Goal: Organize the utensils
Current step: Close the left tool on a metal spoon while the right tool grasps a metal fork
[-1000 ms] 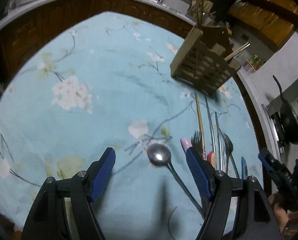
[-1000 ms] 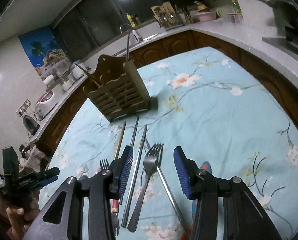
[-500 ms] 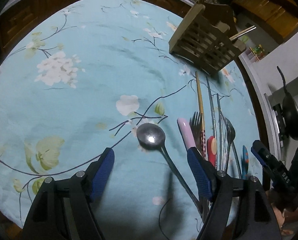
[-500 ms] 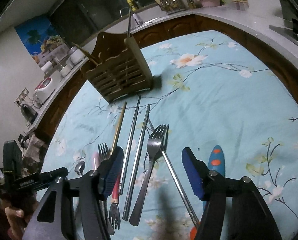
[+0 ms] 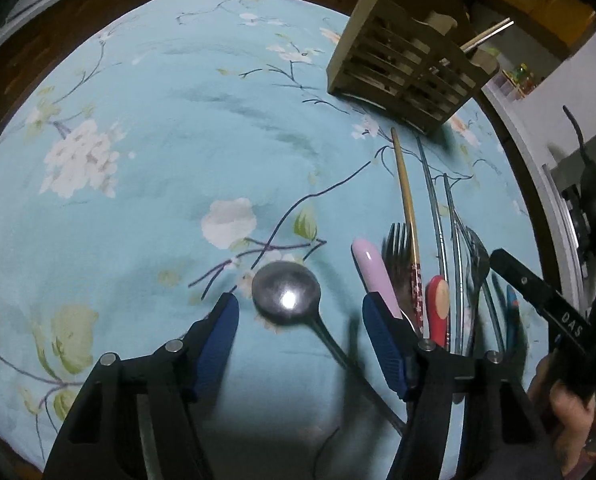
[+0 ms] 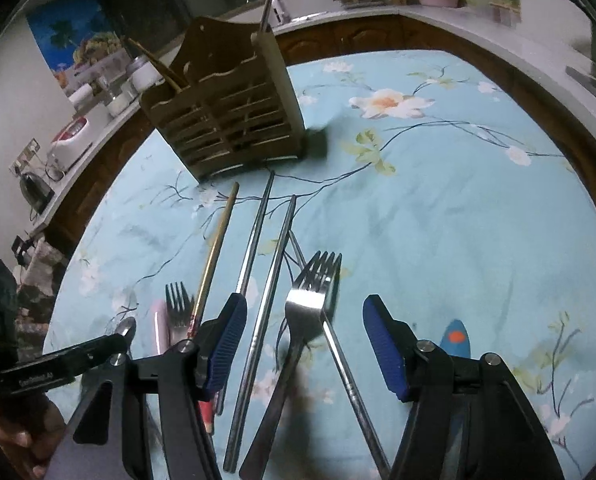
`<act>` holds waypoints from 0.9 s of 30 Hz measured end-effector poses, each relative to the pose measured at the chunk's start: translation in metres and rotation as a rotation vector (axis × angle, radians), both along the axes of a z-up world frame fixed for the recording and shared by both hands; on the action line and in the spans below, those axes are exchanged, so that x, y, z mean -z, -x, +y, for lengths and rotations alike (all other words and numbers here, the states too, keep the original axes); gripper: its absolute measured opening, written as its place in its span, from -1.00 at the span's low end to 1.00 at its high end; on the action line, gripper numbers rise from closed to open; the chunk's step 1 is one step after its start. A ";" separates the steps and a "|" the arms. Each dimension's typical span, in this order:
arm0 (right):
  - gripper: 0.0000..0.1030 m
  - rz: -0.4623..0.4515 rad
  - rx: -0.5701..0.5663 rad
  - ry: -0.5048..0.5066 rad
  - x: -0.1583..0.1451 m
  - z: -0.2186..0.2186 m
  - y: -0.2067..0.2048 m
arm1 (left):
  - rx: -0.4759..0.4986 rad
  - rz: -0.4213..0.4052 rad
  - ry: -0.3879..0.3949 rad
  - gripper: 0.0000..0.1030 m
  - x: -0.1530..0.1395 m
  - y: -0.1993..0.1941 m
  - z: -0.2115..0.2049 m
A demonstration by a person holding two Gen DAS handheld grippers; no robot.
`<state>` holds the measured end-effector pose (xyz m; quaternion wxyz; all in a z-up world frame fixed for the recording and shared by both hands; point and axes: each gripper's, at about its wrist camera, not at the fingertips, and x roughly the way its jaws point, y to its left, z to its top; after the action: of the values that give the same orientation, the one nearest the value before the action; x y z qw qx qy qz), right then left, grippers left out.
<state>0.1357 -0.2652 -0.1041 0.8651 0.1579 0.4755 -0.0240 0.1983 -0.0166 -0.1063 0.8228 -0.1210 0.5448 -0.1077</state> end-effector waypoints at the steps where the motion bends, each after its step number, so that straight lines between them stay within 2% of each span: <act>1: 0.20 0.011 -0.008 -0.003 0.001 -0.001 -0.004 | 0.002 -0.002 -0.005 0.16 0.000 -0.002 -0.001; 4: 0.17 0.039 -0.018 -0.024 0.006 -0.003 -0.015 | 0.018 -0.015 -0.031 0.01 0.002 -0.009 -0.006; 5: 0.07 0.050 -0.020 -0.022 0.008 -0.004 -0.019 | 0.025 -0.024 -0.048 -0.02 0.002 -0.011 -0.009; 7: 0.02 0.072 -0.024 -0.016 0.012 -0.004 -0.025 | 0.037 -0.037 -0.073 -0.23 0.004 -0.016 -0.013; 9: -0.20 0.087 -0.025 -0.016 0.016 -0.006 -0.028 | 0.053 -0.048 -0.087 -0.32 0.005 -0.019 -0.016; 11: -0.40 0.099 -0.025 -0.013 0.020 -0.007 -0.030 | 0.078 -0.061 -0.088 -0.32 0.006 -0.024 -0.019; 13: -0.42 0.093 -0.034 -0.006 0.020 -0.005 -0.031 | 0.110 -0.081 -0.092 -0.33 0.007 -0.029 -0.024; 15: -0.44 0.082 -0.038 -0.014 0.018 -0.005 -0.032 | 0.135 -0.093 -0.047 -0.34 0.009 -0.038 -0.024; 20: -0.47 0.056 -0.015 -0.028 0.013 -0.012 -0.030 | 0.137 -0.067 0.016 -0.34 0.011 -0.051 -0.008; 21: -0.47 0.068 -0.012 -0.038 0.014 -0.015 -0.031 | 0.127 -0.064 0.019 -0.31 0.011 -0.050 -0.004; 24: -0.40 0.103 -0.021 -0.057 0.020 -0.017 -0.035 | 0.101 -0.038 0.044 -0.07 0.013 -0.051 0.006; 27: -0.40 0.118 -0.036 -0.046 0.020 -0.015 -0.040 | 0.094 -0.023 0.042 -0.03 0.011 -0.050 0.004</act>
<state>0.1760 -0.2797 -0.1238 0.8321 0.1673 0.5287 -0.0066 0.2485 -0.0124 -0.1173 0.8204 -0.1113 0.5380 -0.1587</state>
